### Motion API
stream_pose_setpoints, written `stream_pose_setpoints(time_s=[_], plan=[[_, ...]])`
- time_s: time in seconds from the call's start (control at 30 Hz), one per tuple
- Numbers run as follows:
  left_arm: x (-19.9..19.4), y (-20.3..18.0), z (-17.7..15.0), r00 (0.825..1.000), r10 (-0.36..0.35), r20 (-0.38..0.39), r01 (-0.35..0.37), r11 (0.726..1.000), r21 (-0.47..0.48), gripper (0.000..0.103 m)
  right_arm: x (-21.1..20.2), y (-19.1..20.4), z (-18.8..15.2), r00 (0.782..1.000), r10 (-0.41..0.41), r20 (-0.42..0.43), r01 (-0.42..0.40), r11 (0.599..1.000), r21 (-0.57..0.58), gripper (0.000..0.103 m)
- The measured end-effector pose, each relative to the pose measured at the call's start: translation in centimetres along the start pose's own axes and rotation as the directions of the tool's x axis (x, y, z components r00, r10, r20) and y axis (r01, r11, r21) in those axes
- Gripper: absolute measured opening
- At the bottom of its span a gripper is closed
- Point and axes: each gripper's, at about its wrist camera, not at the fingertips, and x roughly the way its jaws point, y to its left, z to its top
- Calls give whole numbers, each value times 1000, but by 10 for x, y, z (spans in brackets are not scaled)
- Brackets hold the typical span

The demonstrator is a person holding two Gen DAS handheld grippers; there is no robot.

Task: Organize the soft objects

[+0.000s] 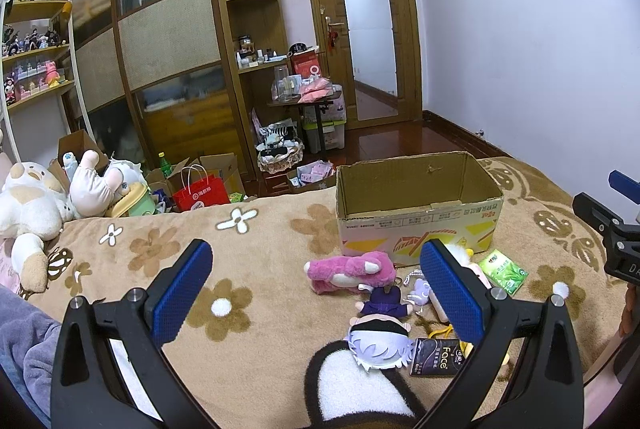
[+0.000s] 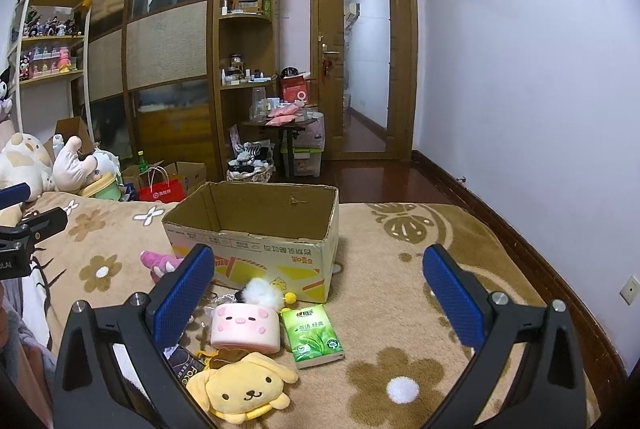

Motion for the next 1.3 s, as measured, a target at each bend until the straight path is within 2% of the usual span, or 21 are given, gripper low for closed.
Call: stream_pose_setpoints(time_s=[1.3], plan=[[-1,0,0,1000,4,0,-4,1000,3,102,1,-4,0,1000,-1,-6,1,1000,10,103]])
